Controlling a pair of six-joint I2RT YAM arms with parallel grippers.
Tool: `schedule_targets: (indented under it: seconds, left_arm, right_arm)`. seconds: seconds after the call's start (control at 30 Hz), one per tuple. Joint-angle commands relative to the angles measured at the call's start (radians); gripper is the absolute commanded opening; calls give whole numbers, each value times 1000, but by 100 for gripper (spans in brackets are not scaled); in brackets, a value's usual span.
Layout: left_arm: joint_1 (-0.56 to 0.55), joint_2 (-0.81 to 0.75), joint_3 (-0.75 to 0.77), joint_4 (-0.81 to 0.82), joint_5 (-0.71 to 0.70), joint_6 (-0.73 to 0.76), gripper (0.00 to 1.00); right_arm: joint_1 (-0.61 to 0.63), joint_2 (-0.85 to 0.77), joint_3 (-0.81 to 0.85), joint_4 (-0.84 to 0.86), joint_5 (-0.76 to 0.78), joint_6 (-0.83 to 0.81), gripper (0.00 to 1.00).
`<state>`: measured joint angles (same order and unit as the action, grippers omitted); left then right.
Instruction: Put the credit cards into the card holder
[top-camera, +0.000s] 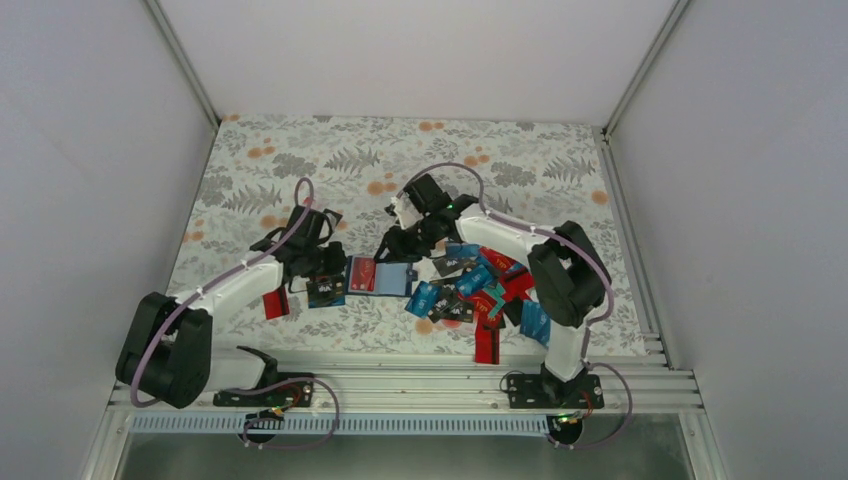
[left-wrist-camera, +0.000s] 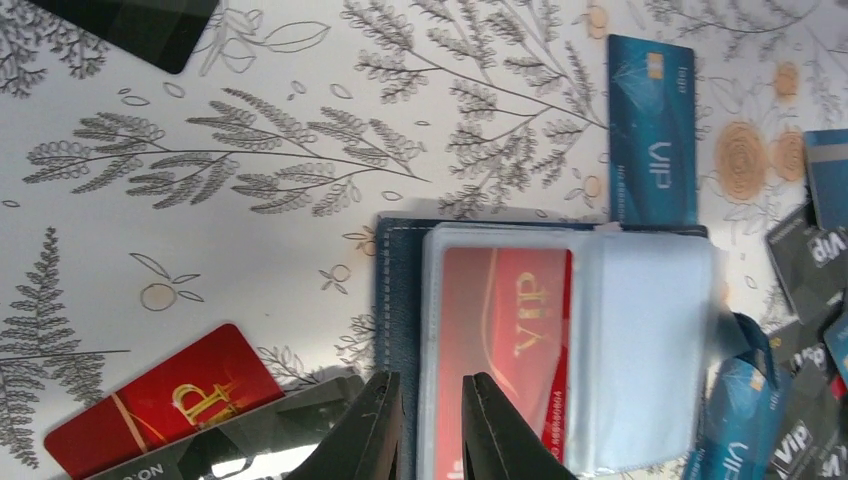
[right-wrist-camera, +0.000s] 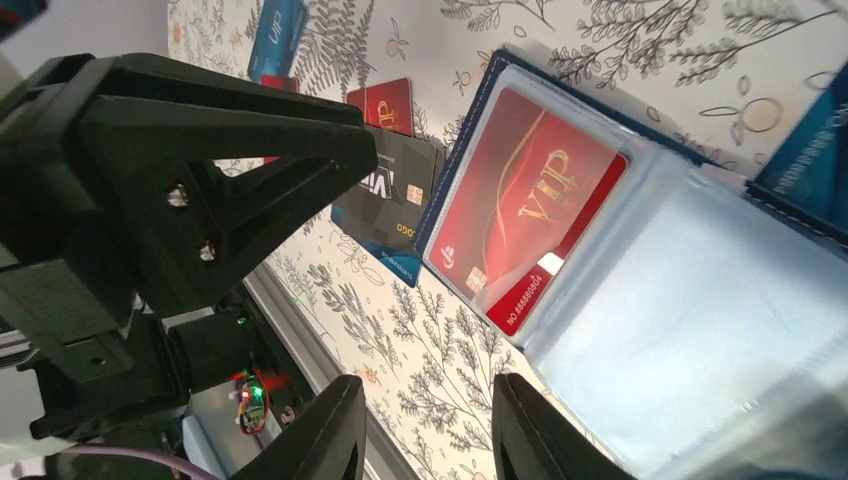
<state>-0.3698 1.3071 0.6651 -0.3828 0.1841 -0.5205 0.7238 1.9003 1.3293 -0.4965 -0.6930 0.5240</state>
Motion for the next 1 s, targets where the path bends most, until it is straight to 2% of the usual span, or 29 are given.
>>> schedule_targets:
  seconds: [0.0, 0.3, 0.57, 0.77, 0.97]
  left_arm:
    - [-29, -51, 26, -20, 9, -6, 17]
    - [-144, -53, 86, -6, 0, -10, 17]
    - [-261, -43, 147, 17, -52, -17, 30]
    - [-337, 14, 227, 15, -68, 22, 35]
    - [-422, 117, 320, 19, -71, 68, 36]
  right_arm:
    - [-24, -95, 12, -84, 113, -51, 34]
    - [-121, -284, -136, -97, 179, -50, 35]
    - [-202, -409, -270, -86, 186, -43, 35]
    - [-261, -515, -381, -80, 211, -11, 36]
    - [-312, -633, -496, -78, 232, 37, 38]
